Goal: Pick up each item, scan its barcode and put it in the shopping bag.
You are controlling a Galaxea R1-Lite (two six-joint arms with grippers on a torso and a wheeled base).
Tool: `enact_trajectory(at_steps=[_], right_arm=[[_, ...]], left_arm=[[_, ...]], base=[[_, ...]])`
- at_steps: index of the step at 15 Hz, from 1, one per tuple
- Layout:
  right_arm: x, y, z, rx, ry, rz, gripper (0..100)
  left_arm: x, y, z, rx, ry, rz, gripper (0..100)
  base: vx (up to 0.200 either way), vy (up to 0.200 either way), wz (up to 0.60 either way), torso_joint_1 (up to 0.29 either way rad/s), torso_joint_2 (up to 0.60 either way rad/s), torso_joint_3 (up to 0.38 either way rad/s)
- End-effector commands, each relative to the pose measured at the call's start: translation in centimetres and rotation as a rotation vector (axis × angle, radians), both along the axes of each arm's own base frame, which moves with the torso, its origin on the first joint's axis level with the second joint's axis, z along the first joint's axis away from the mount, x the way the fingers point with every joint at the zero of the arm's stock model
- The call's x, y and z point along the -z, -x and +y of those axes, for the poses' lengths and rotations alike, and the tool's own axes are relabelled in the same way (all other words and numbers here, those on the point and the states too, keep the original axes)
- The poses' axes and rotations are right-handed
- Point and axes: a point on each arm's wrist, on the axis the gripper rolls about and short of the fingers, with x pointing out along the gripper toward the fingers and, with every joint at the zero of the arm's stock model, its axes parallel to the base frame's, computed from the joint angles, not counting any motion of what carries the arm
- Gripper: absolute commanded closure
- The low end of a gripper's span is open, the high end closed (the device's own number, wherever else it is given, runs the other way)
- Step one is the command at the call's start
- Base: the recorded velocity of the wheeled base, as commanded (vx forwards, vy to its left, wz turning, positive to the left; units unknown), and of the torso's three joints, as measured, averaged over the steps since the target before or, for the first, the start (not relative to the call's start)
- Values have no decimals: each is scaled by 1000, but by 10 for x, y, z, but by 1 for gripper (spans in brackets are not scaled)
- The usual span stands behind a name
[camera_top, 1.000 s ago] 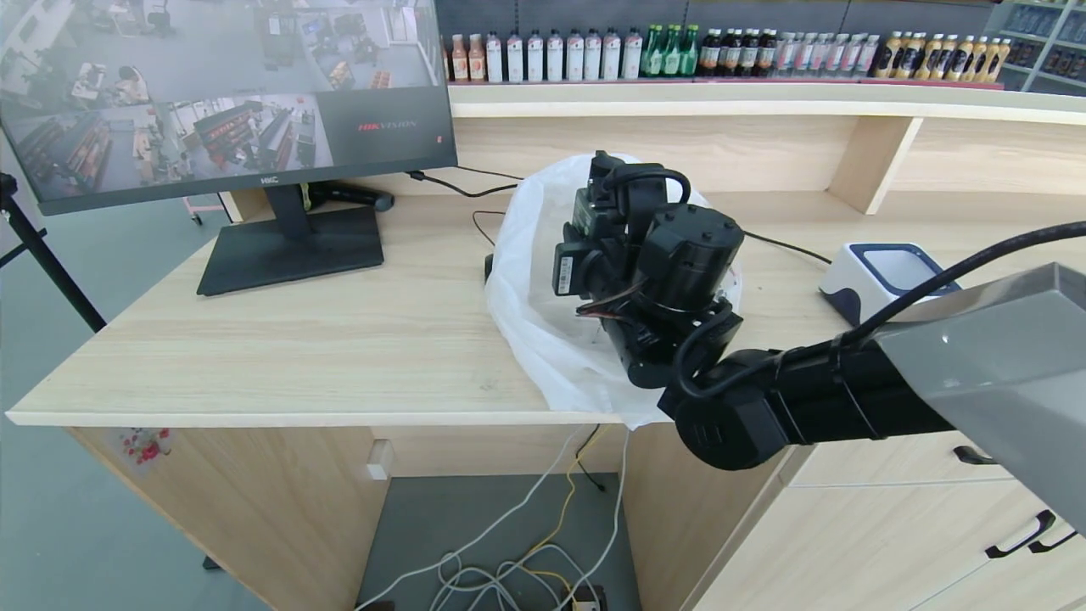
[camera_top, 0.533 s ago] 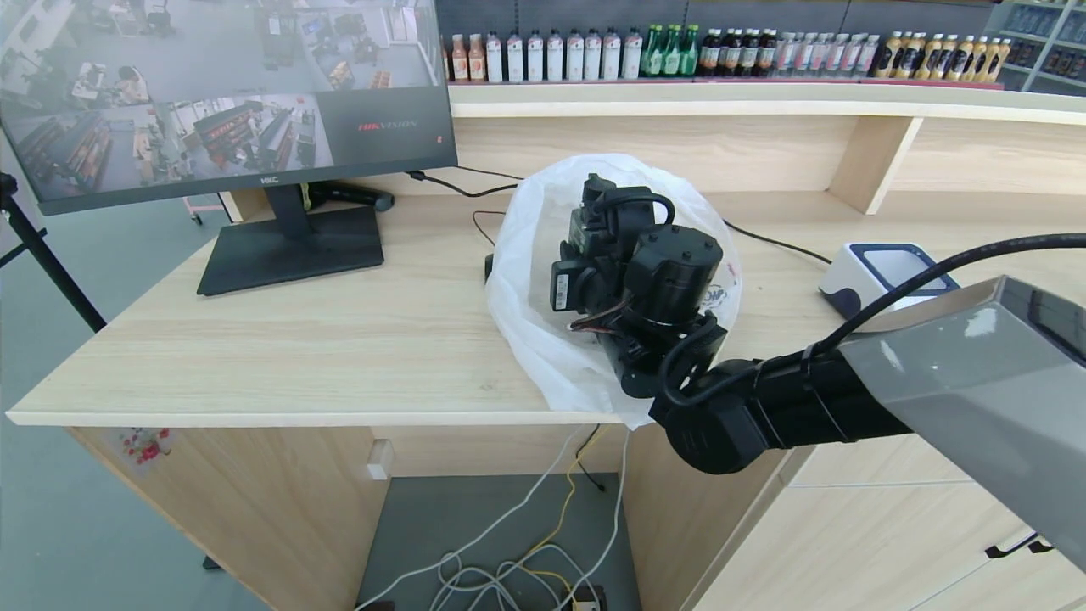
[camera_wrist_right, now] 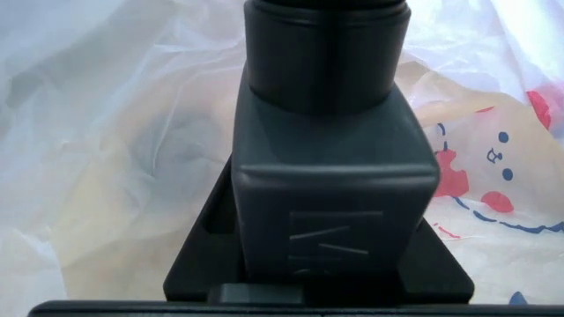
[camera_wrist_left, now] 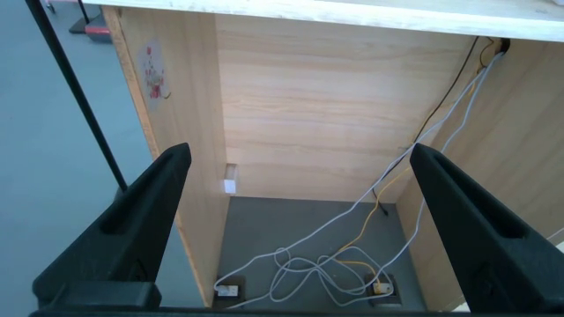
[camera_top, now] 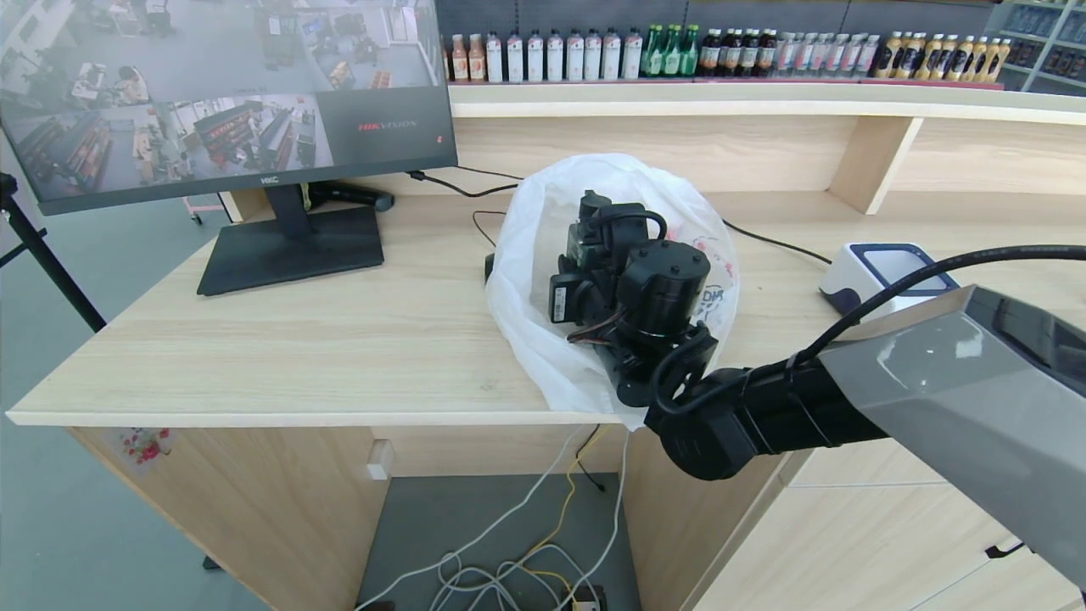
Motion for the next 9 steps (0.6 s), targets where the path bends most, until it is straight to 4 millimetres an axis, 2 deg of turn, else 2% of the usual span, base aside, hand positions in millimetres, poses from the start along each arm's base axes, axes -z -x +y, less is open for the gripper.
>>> enact_trajectory(at_steps=[1,9], right_arm=[[4,-1,1,0,5,7,100],[7,-2,2,1,8,13,100]], left_arm=[[0,0,0,0,0,0,0],[0,0,0,0,0,0,0]], base=[[0,0,0,0,0,0],[0,0,0,0,0,0]])
